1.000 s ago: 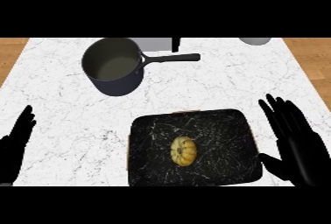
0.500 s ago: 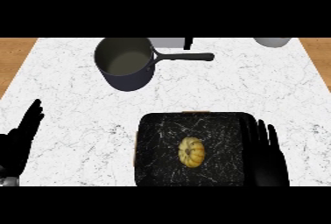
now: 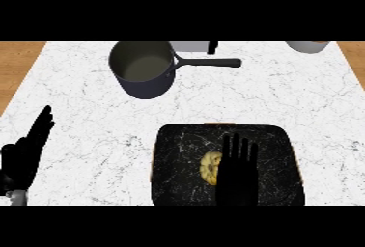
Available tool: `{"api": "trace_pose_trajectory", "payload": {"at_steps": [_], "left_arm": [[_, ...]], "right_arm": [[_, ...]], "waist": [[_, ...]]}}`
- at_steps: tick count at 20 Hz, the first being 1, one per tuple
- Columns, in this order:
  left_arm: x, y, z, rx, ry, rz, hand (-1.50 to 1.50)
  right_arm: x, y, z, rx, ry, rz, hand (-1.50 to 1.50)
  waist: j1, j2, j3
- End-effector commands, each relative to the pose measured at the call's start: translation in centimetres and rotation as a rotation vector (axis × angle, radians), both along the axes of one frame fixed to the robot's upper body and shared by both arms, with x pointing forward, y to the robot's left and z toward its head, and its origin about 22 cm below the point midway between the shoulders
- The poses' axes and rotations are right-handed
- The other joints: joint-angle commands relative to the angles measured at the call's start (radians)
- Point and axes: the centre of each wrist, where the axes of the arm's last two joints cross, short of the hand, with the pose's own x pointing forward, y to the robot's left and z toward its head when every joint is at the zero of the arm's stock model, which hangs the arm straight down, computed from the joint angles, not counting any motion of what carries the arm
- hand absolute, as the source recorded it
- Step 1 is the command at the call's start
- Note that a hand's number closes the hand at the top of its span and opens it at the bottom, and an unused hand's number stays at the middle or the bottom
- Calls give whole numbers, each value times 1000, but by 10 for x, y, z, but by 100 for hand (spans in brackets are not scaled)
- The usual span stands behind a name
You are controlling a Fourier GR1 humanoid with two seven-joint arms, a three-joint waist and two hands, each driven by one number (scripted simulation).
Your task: Pick the squash from the tray and place it in the pot
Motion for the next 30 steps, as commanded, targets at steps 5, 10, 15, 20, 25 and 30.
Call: {"api": "trace_pose_trajectory", "payload": {"at_steps": [5,10,15,20,25,30], "left_arm": [[9,-2,5,-17,9,-9,0],[11,-6,1,1,5,-18,0],[5,2,2,-18,15,-16,0],[9,0,0,-19,6,-8,0],[18,2,0,-6,6,-15,0],[11,-5,-9,-5,13,16,0]], "right_arm": [[26,30,1,-245,69,-231,-150],[34,32,-6,-291,123,-238,-150],[46,29,-20,-283,149,-299,-150],[59,33,-13,-303,146,-306,-150],[67,34,-13,-328,145,-308,-150],[69,31,-16,-320,182,-319,-150]], "waist": [[5,0,3],[10,1,4],[19,-1,6],[12,-2,6],[4,0,5],[-3,-3,6]]}}
